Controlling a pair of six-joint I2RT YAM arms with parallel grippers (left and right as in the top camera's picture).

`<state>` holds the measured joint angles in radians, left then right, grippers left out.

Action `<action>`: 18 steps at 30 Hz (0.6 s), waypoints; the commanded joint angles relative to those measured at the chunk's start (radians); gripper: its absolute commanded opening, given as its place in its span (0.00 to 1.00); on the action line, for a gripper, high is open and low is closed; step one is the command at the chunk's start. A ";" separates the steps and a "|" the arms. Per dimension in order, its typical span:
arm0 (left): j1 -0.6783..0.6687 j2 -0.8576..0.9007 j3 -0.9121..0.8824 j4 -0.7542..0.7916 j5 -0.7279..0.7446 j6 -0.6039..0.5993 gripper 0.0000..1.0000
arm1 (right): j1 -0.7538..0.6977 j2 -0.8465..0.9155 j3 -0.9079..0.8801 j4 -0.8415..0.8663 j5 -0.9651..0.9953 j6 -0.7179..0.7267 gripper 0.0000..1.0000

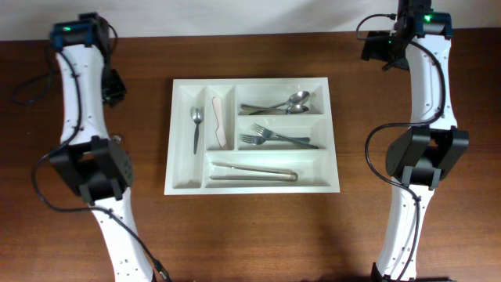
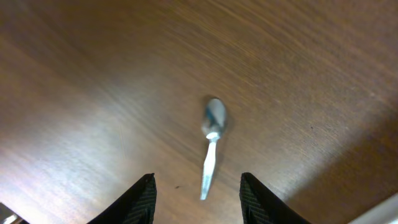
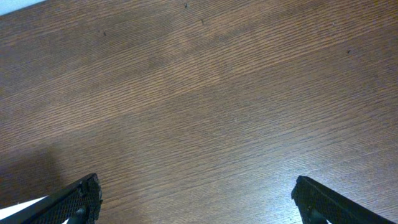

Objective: Pack container
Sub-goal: 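Move the left gripper back left over the remaining silver spoon, then lower the left gripper and grasp the second silver spoon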

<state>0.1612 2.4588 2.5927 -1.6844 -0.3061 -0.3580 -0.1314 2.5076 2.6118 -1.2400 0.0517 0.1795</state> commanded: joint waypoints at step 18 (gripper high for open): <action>0.076 -0.042 -0.309 0.130 0.043 -0.034 0.46 | -0.001 0.002 -0.004 0.003 0.009 0.001 0.99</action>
<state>0.2455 2.4294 2.3180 -1.5768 -0.2947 -0.3679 -0.1314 2.5076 2.6118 -1.2400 0.0517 0.1806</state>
